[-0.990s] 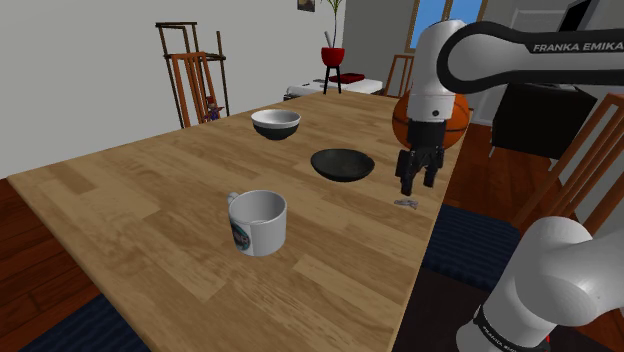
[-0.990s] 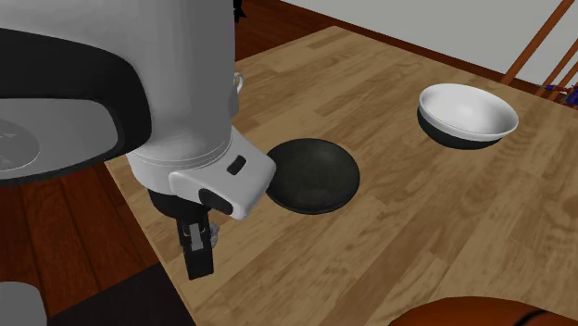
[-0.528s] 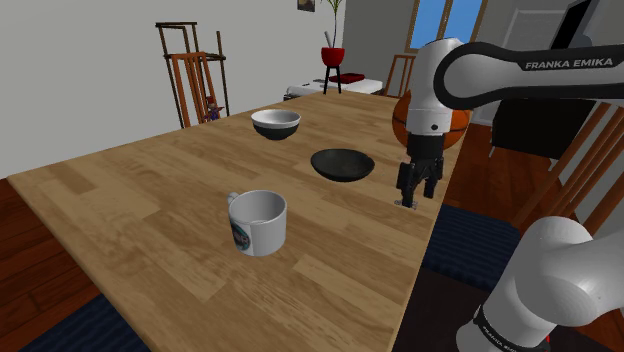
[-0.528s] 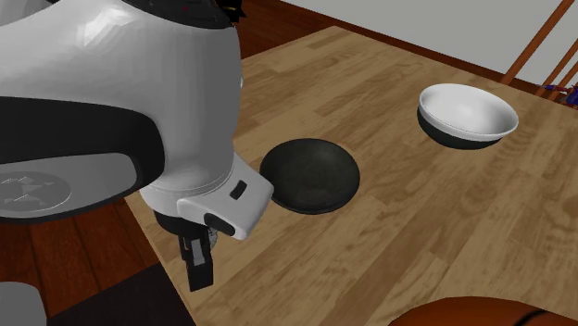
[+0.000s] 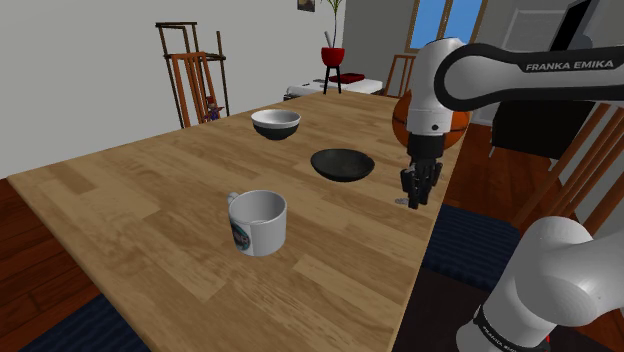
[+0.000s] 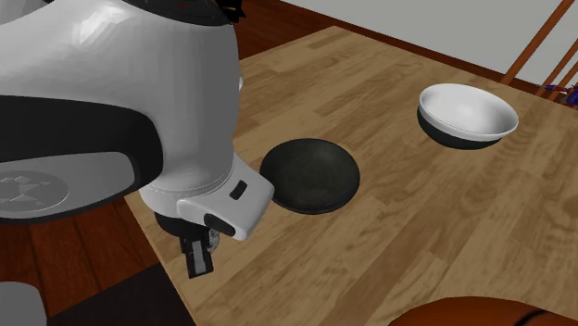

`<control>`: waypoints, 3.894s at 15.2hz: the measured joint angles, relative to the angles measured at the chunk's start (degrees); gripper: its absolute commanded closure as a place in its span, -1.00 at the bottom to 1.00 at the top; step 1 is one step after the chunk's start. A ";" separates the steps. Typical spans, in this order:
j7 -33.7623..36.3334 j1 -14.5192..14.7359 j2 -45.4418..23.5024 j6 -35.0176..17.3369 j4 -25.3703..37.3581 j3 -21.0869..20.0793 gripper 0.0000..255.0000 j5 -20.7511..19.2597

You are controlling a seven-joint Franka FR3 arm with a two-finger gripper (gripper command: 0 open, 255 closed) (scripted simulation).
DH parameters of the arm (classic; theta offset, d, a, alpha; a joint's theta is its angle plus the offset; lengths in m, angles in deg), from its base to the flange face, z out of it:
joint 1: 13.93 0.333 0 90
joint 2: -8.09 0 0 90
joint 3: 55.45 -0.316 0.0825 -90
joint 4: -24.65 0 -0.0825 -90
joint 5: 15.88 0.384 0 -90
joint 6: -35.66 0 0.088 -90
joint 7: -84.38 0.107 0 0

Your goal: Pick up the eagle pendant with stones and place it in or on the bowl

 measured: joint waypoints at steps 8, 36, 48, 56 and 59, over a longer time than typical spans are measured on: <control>-0.05 -0.03 0.12 -0.27 -0.10 0.07 1.00 0.82; 2.06 0.82 -13.09 13.42 26.24 0.21 1.00 1.48; 1.56 1.16 -38.52 12.83 51.00 0.77 1.00 1.85; 0.89 1.19 -37.76 6.98 44.37 0.67 1.00 1.72; 0.55 1.17 -37.32 4.60 41.53 0.67 1.00 1.67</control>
